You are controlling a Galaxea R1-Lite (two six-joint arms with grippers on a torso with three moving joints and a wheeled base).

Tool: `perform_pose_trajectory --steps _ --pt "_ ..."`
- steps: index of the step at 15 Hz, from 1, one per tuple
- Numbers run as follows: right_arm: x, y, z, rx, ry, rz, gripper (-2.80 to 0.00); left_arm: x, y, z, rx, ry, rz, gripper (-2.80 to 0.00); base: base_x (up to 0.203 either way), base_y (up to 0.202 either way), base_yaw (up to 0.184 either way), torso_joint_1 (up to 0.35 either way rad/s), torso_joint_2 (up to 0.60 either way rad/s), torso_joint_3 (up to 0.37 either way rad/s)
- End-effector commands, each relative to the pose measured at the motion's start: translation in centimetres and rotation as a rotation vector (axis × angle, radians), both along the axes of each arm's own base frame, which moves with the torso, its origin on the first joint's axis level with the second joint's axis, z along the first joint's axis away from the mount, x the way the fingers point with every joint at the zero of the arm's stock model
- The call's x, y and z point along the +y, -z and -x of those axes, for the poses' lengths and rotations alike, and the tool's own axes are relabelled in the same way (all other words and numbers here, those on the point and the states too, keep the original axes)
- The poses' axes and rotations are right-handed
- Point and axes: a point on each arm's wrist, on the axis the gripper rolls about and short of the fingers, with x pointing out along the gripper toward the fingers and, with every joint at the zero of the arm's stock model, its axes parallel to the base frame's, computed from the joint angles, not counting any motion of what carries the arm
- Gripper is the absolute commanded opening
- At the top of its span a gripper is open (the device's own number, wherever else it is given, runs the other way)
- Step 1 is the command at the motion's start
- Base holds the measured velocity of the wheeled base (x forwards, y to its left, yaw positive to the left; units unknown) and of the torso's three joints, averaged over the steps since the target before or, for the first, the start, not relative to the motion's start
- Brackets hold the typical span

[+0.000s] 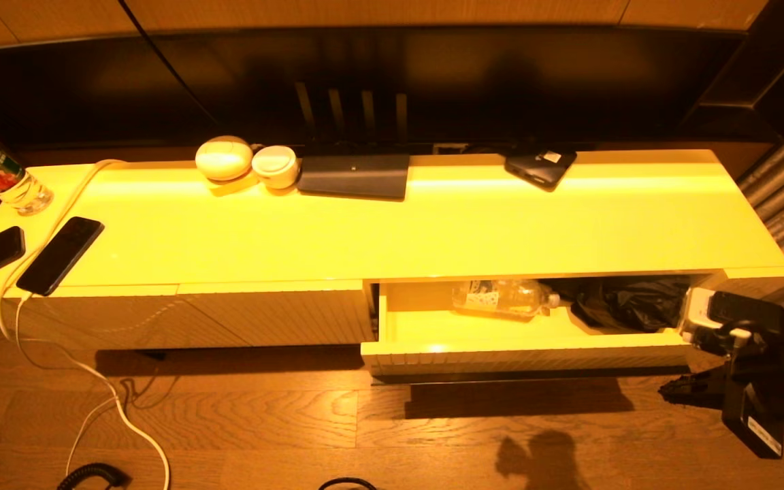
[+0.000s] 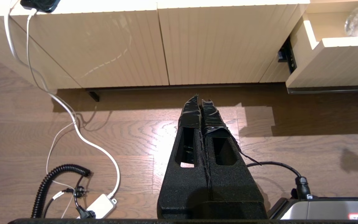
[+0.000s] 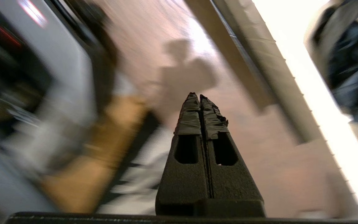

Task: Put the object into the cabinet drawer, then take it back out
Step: Open the drawer

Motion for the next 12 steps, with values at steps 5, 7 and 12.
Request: perform_pose_trajectory --steps 5,7,12 --pt "5.6 0.2 -6.1 0.211 0.403 -0.166 -2.8 0.0 0.0 0.0 0.001 0.0 0.0 -2.8 0.0 0.0 0.0 0.0 0.0 0.0" --pt "7.5 1.7 -8.8 0.234 0.57 -0.157 -2.8 0.0 0.0 0.0 0.001 0.0 0.0 -2.8 0.0 0.0 0.0 0.0 0.0 0.0" --pt "10.2 3.0 -13.4 0.192 0.761 -0.198 -2.8 0.0 0.0 0.0 0.001 0.0 0.0 -2.8 0.0 0.0 0.0 0.0 0.0 0.0"
